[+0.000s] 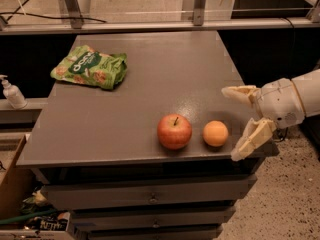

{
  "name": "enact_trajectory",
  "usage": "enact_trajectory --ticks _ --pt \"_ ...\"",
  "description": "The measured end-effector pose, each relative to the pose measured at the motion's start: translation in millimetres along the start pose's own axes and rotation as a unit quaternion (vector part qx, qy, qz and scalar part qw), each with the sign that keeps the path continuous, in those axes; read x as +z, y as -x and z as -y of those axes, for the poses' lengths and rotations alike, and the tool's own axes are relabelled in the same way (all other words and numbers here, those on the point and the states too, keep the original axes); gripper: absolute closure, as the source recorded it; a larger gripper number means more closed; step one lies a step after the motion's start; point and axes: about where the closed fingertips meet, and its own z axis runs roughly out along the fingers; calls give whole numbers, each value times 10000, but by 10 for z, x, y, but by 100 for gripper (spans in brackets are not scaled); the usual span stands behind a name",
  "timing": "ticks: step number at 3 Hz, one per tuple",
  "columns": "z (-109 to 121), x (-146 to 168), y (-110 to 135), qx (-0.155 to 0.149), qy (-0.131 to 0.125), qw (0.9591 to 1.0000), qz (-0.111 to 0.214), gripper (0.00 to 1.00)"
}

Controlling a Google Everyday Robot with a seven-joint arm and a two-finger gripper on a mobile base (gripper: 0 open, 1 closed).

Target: Move orange near apple

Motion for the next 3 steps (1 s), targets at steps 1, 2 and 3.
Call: enact_trajectory --ticks 1,2,3 --pt "39 -359 48 -90 -365 9992 125 0" --pt "32 -748 45 -229 -692 9967 360 0" --pt "32 -748 45 -229 -692 9967 360 0"
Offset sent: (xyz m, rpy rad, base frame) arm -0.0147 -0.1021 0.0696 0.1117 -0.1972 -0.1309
